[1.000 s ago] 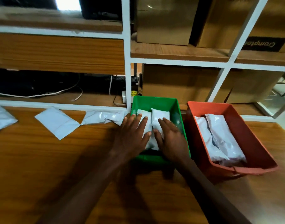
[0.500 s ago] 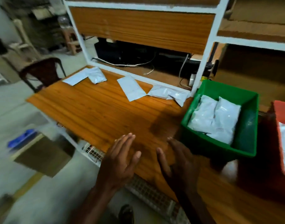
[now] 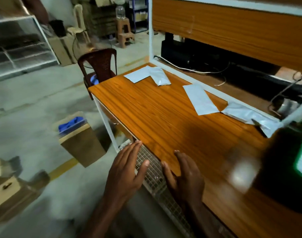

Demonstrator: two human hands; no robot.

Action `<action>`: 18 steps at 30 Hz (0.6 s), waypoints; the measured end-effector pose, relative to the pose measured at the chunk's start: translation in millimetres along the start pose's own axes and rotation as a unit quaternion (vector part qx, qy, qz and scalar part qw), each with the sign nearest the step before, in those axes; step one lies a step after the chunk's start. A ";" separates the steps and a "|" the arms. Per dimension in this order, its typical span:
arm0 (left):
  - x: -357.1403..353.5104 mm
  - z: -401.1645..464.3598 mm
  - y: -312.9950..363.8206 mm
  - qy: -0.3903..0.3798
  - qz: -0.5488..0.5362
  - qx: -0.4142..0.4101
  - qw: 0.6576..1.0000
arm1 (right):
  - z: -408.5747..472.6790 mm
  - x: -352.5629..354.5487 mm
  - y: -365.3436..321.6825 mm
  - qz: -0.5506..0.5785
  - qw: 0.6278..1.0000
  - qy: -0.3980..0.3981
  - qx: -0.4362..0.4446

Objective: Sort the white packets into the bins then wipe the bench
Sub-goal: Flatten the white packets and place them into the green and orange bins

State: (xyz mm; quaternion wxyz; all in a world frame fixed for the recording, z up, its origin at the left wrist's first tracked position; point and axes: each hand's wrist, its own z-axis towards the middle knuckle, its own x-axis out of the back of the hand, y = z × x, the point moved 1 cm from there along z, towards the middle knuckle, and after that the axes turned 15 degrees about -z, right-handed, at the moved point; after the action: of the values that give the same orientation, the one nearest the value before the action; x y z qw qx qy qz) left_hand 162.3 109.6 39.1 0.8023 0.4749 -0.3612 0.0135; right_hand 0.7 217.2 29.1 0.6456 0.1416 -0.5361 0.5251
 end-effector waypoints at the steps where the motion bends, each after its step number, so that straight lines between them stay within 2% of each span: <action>1: 10.3 9.6 -16.4 -0.013 0.010 0.007 1.000 | 10.7 -11.2 -13.3 0.000 1.000 0.001 0.005; 4: 37.3 41.7 -63.8 -0.051 0.036 0.024 0.998 | 42.0 -40.0 -44.9 -0.008 1.000 0.008 0.014; 10: 71.1 128.3 -122.9 -0.074 0.067 0.003 0.995 | 113.7 -100.2 -75.6 -0.017 0.998 -0.052 -0.036; 18: 60.2 284.4 -179.3 -0.117 0.072 -0.030 0.990 | 245.2 -171.6 -80.7 -0.048 0.994 -0.047 -0.083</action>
State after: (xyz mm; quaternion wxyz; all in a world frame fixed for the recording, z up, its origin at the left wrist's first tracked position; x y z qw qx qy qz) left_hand 111.0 -227.6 21.7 0.7651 0.4221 -0.4862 0.0047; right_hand -44.0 -89.0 9.9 0.6536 0.1375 -0.6005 0.4397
